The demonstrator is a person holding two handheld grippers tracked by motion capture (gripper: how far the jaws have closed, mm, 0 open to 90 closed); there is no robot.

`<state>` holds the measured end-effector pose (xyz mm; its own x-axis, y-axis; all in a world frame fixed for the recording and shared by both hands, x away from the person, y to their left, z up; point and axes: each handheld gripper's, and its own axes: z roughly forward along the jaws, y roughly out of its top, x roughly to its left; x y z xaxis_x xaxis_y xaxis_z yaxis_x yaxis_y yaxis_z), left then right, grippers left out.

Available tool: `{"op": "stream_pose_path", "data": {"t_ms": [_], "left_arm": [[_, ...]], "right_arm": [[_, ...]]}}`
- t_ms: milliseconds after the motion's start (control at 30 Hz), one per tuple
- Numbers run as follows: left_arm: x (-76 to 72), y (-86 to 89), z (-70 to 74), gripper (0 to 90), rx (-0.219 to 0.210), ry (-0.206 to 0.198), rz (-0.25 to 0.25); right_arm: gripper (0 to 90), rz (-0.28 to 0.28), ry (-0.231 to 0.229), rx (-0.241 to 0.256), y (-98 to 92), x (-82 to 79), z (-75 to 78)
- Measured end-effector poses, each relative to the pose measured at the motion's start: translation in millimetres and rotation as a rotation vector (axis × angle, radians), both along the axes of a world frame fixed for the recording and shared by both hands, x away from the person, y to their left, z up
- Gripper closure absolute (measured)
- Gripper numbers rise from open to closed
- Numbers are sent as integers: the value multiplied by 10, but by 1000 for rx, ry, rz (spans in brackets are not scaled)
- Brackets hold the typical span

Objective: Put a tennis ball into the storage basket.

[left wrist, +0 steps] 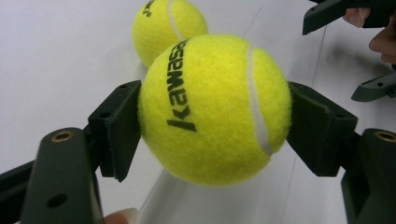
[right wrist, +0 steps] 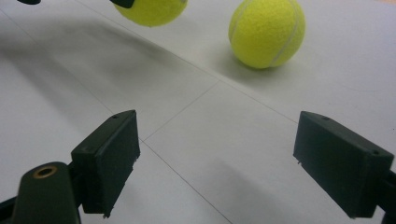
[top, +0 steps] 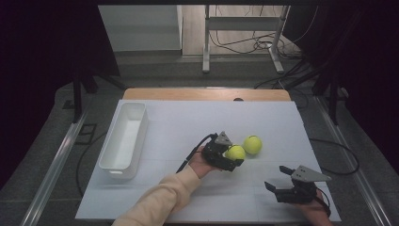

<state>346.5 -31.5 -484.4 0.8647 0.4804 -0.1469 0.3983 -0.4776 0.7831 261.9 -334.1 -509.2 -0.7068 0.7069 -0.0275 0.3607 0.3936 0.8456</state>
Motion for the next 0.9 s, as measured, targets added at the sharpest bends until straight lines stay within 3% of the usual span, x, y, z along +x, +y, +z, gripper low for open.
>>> {"op": "stream_pose_path", "data": {"t_ms": [900], "left_arm": [[8,160,171,256,-49,-27,29]], "right_arm": [[148,0,-1,0,-2,-3,2]]}}
